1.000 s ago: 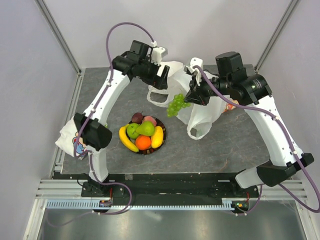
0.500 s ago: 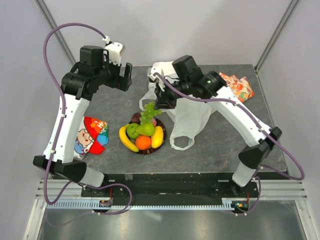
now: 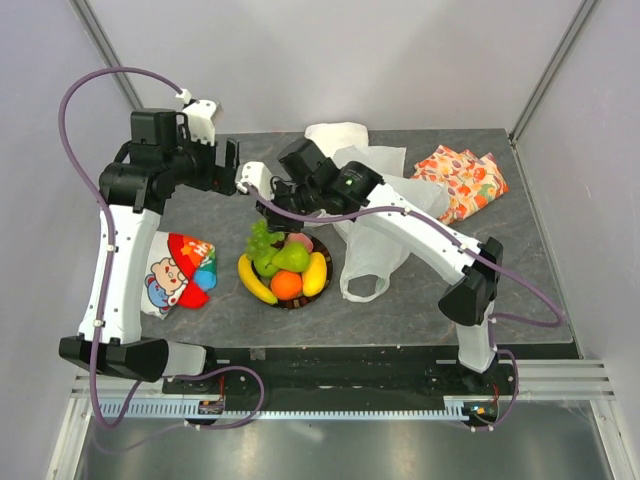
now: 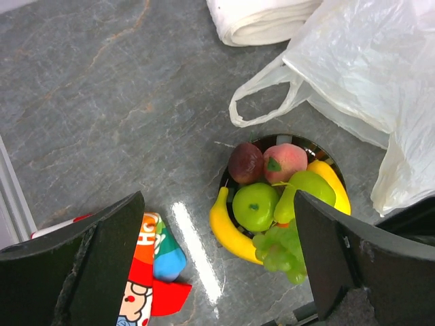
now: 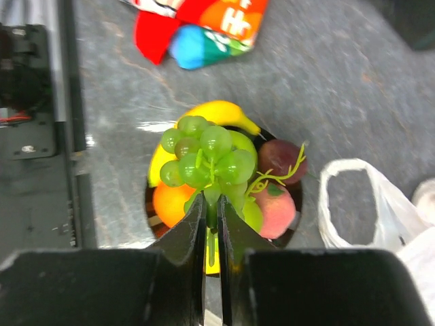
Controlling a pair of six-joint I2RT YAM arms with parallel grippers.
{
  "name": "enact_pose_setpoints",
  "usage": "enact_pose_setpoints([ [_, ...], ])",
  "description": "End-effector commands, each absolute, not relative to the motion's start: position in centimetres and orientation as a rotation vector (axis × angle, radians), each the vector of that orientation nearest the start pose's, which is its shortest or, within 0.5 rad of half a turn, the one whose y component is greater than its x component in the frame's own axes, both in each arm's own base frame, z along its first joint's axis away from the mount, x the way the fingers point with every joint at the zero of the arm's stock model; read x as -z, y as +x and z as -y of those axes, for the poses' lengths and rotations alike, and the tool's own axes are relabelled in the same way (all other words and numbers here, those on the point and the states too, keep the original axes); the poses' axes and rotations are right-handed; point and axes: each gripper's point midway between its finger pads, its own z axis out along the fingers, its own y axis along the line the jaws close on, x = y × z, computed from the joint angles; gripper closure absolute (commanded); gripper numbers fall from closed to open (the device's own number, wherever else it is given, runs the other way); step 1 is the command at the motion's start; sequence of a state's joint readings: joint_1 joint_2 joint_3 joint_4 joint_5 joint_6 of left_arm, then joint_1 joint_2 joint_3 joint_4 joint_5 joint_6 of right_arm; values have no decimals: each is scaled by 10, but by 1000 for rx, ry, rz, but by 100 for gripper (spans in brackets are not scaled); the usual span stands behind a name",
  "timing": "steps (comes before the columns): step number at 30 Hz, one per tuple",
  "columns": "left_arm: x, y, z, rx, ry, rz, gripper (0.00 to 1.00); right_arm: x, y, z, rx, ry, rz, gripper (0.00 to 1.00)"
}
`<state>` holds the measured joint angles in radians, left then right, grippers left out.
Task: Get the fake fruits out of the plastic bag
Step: Place the fake fruit on the plate.
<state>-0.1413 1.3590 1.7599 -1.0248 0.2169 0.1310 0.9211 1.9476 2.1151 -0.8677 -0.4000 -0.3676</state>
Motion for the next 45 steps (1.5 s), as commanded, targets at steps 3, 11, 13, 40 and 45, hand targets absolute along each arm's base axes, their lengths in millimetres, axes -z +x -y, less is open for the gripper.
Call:
enact_pose_setpoints([
  [3, -351, 323, 82, 300, 414, -2119, 3, -287, 306, -442, -516, -1428, -1685, 100],
  [11, -345, 313, 84, 331, 423, -2126, 3, -238, 304, -439, -392, -1485, -1771, 100],
  [13, -347, 310, 84, 334, 424, -2117, 3, -227, 304, -438, -366, -1494, -1790, 100],
  [40, -339, 295, 75, 376, 377, -2121, 3, -196, 271, -431, -320, -1558, -1859, 79],
  [45, -338, 299, 78, 394, 380, -2124, 3, -199, 266, -424, -324, -1554, -1865, 67],
])
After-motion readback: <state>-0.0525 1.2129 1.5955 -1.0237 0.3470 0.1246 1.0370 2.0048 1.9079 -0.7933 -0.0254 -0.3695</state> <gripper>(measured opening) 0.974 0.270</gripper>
